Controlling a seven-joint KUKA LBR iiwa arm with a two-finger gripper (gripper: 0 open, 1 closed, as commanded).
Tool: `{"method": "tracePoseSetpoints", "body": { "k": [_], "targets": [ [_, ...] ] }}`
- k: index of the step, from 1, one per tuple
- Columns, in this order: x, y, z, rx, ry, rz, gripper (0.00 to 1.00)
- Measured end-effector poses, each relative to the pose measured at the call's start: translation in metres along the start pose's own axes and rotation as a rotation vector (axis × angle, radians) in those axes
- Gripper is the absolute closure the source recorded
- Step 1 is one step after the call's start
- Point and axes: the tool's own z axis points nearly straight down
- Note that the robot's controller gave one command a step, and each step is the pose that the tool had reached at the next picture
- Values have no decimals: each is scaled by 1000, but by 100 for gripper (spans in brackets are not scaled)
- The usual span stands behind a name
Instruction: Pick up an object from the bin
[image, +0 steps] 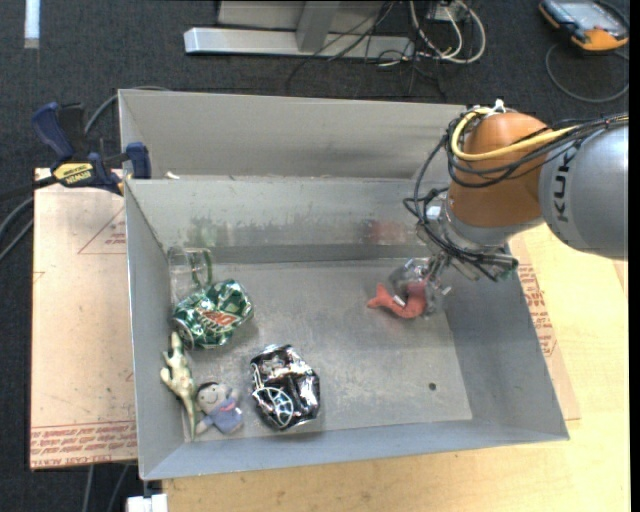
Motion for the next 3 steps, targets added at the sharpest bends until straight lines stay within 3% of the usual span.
{"method": "tracePoseSetpoints", "body": {
  "k": [2,3],
  "targets": [
    [-1,0,-1,-2,-1,147,100],
    [1,2,-9,-8,4,145,100]
  ]
}}
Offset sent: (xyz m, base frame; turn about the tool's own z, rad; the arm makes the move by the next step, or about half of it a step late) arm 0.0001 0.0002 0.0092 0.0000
